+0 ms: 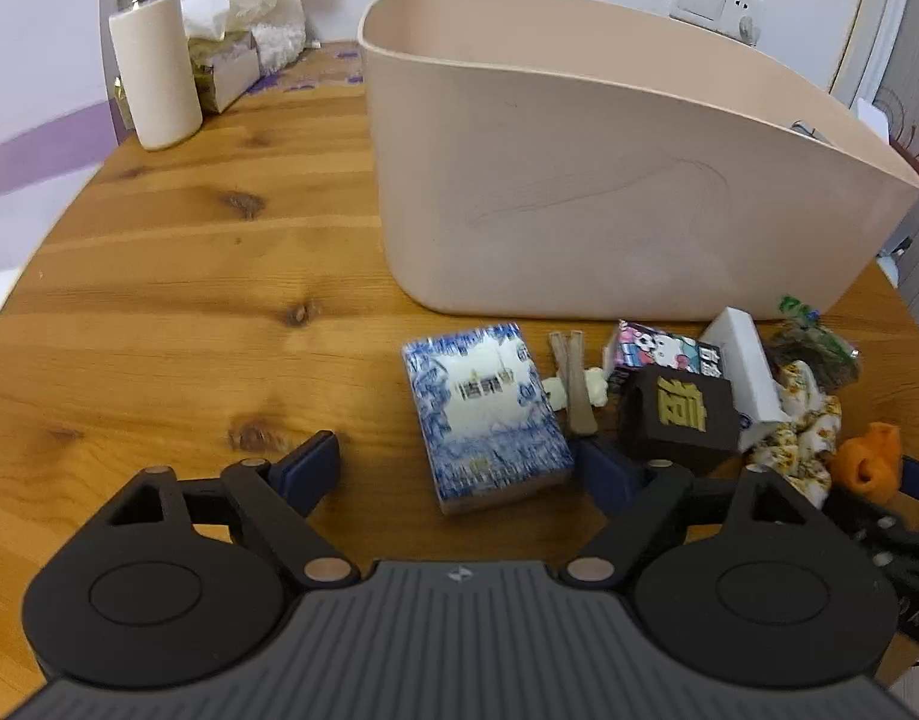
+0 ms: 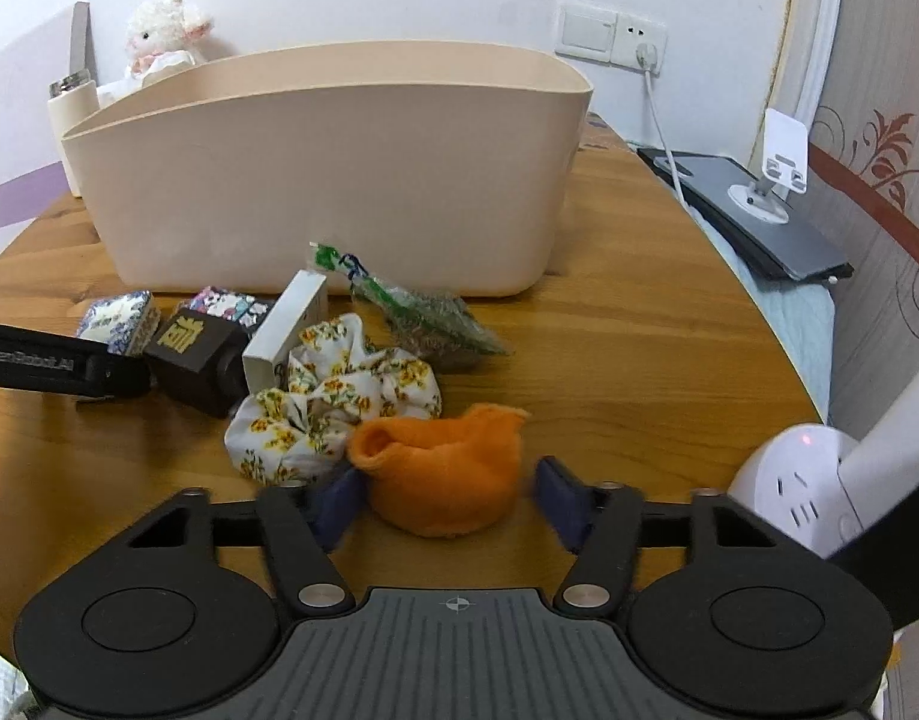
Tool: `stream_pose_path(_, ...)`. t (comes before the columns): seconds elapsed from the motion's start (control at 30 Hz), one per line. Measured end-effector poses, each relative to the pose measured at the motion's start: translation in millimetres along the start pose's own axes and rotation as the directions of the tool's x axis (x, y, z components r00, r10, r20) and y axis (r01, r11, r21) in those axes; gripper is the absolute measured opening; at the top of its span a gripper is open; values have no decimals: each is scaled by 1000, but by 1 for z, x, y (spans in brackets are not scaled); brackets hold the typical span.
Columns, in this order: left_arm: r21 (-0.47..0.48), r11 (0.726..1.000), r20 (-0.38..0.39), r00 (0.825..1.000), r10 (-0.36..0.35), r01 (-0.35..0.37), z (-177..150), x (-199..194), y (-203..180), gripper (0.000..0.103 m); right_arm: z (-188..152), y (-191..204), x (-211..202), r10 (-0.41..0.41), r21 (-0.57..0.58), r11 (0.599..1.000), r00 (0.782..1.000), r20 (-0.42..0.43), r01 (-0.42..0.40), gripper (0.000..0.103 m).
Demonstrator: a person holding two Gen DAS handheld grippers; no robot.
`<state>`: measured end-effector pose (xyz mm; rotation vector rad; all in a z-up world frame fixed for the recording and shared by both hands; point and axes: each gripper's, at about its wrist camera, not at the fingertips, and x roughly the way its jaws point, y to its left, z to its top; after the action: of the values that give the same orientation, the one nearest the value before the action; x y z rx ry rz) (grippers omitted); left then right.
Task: Organize objects
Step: 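Grasp the blue-and-white tissue pack with the left tool while the right tool grasps the orange cloth, then lift both held items over the beige bin and open both tools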
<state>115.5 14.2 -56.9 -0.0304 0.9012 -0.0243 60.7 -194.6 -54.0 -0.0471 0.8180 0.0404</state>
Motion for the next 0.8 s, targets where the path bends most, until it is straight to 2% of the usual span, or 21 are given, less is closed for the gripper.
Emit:
stream_pose_path(0.07, 3, 1000, 1, 1000, -3, 3, 1, 0, 2, 81, 1, 0, 0, 5, 2, 1000, 1000, 1, -5, 31)
stream_pose_path(0.13, -7, 1000, 7, 1000, 1, -1, 1, -1, 6, 73, 1, 1, -1, 5, -3, 1000, 1000, 2, -5, 24)
stream_pose_path(0.2, -7, 1000, 15, 1000, 14, -14, 0, -3, 10, 57, 0, 2, -3, 5, -3, 1000, 1000, 4, -5, 18)
stream_pose_path(0.23, -3, 1000, 21, 1000, 19, -19, -1, -4, 12, 52, 0, 2, -3, 3, -2, 1000, 1000, 4, -3, 10)
stream_pose_path(0.33, -3, 1000, 22, 1000, 5, -5, -3, -6, 20, 50, -1, 1, -8, -9, 4, 1000, 1000, 11, 9, 9)
stream_pose_path(0.5, -32, 999, 22, 999, -30, 31, -6, -21, 28, 49, 2, -2, -30, -33, 19, 999, 997, 70, 32, 9)
stream_pose_path(0.8, -11, 998, 174, 983, -67, 70, 8, -79, 28, 48, 31, -2, -75, -68, 14, 998, 968, 243, 67, 9)
